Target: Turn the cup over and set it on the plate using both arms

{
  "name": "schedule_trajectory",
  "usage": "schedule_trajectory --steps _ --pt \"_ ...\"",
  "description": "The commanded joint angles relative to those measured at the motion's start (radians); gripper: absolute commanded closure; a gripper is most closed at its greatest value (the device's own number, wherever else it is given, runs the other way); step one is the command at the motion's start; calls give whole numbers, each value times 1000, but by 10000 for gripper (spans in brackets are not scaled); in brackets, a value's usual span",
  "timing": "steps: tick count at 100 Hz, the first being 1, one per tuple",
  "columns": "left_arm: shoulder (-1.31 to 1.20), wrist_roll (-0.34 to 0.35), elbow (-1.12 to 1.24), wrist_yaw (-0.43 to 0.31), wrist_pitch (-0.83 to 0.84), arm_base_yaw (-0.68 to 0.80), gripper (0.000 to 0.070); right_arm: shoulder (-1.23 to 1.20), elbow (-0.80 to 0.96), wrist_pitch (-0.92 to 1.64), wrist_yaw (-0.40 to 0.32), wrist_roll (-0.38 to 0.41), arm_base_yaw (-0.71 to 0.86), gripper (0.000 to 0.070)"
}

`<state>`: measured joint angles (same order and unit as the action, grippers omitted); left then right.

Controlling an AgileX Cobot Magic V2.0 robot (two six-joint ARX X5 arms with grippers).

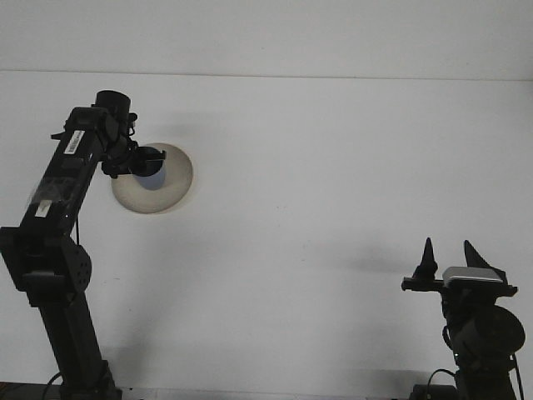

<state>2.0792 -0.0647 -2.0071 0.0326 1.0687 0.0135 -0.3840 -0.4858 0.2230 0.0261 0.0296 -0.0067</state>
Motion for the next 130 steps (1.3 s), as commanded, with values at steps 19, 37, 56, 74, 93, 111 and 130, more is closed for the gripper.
schedule_trajectory --steps 19,37,56,74,93,111,130 --pt "25 -9 -30 -4 5 7 246 -3 -6 -8 1 -4 1 240" --pt "23 -19 -103 -4 42 7 231 -3 -6 -8 1 -4 1 240" --pt "18 -35 -271 -4 141 7 231 -3 -6 -6 1 -4 1 240" --pt "-58 -36 -299 -4 187 7 231 -3 -6 -6 1 -4 1 240" --pt "-167 -39 -295 -4 194 6 237 -3 -6 -5 1 -4 1 240" --pt "-304 -50 -235 -4 192 1 236 -3 -6 -5 1 -4 1 240" --pt "-558 -51 68 -4 68 -14 237 -3 -6 -6 1 -4 1 240"
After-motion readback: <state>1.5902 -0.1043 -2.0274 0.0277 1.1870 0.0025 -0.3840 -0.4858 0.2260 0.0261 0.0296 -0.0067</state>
